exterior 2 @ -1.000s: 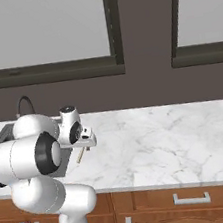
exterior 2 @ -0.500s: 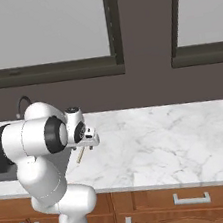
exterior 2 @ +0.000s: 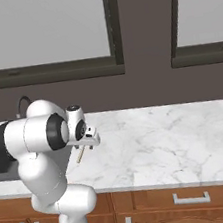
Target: Grab the spray bottle from the cabinet, then place it next to the cutting board for sanitizing. Then grab the dish brush from the countertop next to the sink and place it next to the cutting board.
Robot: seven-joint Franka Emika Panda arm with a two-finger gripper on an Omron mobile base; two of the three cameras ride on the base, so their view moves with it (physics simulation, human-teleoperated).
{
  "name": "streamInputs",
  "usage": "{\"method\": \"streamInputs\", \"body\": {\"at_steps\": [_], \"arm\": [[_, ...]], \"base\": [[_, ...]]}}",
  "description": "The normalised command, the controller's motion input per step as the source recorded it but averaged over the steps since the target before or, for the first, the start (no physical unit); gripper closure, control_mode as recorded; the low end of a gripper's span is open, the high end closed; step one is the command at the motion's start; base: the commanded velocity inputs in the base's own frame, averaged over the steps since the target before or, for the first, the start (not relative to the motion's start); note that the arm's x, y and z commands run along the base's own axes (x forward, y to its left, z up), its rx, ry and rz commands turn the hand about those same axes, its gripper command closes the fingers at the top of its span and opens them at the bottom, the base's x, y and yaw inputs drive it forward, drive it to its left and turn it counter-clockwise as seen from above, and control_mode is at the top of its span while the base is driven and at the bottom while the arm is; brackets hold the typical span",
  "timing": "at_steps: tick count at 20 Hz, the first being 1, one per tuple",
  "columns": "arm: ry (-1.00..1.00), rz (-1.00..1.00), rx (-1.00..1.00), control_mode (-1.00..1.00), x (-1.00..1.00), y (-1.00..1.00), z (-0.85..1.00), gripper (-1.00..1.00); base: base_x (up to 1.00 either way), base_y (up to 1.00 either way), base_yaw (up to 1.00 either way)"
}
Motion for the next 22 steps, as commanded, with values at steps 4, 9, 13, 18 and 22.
{"method": "streamInputs", "body": {"at_steps": [4, 9, 13, 18, 22], "arm": [[0.00, 0.00, 0.00, -1.00, 0.00, 0.00, -0.25, 1.00], [0.00, 0.00, 0.00, -1.00, 0.00, 0.00, -0.15, 1.00], [0.00, 0.00, 0.00, -1.00, -0.01, 0.00, 0.03, 1.00], [-0.04, 0.00, 0.00, -1.00, -0.17, 0.00, 0.29, 1.00], [-0.11, 0.00, 0.00, -1.00, -0.21, 0.00, 0.62, 1.00]], "base": [[0.00, 0.00, 0.00], [0.00, 0.00, 0.00], [0.00, 0.00, 0.00], [0.00, 0.00, 0.00], [0.00, 0.00, 0.00]]}}
